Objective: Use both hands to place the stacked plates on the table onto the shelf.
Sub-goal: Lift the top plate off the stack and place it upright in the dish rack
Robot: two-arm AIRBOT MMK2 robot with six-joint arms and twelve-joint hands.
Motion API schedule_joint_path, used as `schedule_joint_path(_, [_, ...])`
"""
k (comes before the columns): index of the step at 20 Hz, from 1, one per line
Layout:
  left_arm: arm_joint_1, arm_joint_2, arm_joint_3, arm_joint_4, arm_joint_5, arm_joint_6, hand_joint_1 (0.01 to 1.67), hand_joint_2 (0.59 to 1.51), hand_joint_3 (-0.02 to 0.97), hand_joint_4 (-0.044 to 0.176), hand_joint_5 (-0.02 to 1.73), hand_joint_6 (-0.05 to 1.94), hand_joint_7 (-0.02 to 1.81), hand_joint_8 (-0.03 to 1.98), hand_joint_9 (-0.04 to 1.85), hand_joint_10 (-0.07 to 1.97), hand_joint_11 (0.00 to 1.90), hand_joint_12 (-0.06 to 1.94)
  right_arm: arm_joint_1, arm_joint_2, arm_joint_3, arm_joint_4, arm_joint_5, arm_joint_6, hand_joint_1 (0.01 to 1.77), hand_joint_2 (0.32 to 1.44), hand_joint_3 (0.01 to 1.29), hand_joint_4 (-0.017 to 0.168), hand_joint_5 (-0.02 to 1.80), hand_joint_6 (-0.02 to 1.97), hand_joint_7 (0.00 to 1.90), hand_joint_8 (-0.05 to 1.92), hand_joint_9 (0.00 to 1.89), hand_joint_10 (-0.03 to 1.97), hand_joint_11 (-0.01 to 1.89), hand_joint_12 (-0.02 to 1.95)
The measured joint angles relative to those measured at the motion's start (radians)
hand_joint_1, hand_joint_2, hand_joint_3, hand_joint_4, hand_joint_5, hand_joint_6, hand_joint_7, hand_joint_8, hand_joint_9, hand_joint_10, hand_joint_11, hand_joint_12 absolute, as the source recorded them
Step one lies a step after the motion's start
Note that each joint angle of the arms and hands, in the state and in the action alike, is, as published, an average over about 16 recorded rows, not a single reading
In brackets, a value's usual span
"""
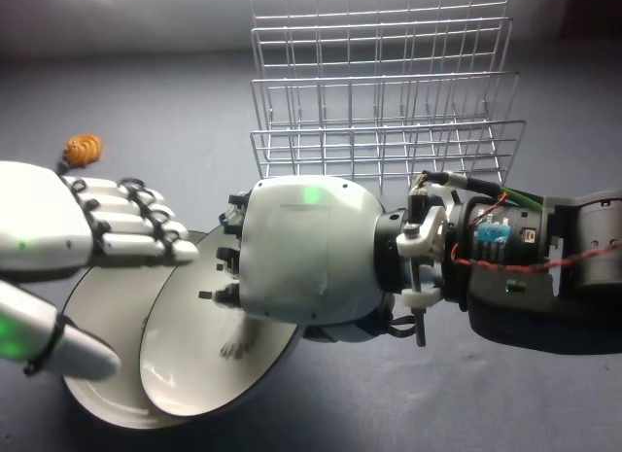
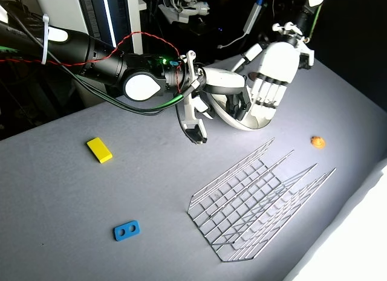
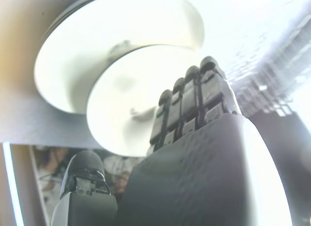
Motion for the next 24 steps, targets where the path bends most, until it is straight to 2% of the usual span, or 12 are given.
schedule_joint_path(5, [-0.04, 0.005, 0.052, -0.025, 0.027, 0.0, 0.02, 1.141, 0.015, 0.005, 0.02, 0.02, 0.04, 0.0, 0.03, 0.01, 0.01, 0.01, 0.013, 0.027, -0.045, 0.08, 0.01, -0.019, 1.14, 0.97, 0.01, -0.002, 0.87, 0.81, 1.04, 1.04, 1.19, 0.5, 0.84, 1.11])
schedule_joint_path(10, [-0.08, 0.009, 0.096, -0.029, 0.059, -0.001, 0.02, 1.142, 0.015, 0.005, 0.03, 0.02, 0.05, 0.0, 0.03, 0.01, 0.01, 0.01, 0.037, 0.068, -0.1, 0.176, 0.024, -0.039, 1.18, 0.98, 0.01, 0.003, 0.89, 0.91, 1.05, 1.06, 1.13, 0.68, 0.83, 1.14])
schedule_joint_path(19, [-0.131, 0.01, 0.149, -0.016, 0.095, -0.003, 0.02, 1.134, 0.015, 0.005, 0.03, 0.02, 0.04, 0.0, 0.03, 0.01, 0.01, 0.01, 0.093, 0.156, -0.188, 0.266, 0.033, -0.049, 1.2, 0.99, 0.01, 0.002, 0.85, 0.98, 1.04, 1.08, 1.09, 0.75, 0.81, 1.23])
schedule_joint_path(24, [-0.132, 0.009, 0.165, -0.003, 0.078, -0.002, 0.02, 1.124, 0.015, 0.005, 0.03, 0.02, 0.03, 0.0, 0.02, 0.01, 0.02, 0.01, 0.14, 0.214, -0.222, 0.273, 0.015, -0.045, 1.21, 1.0, 0.01, -0.001, 0.81, 1.04, 1.02, 1.13, 1.06, 0.82, 0.78, 1.29])
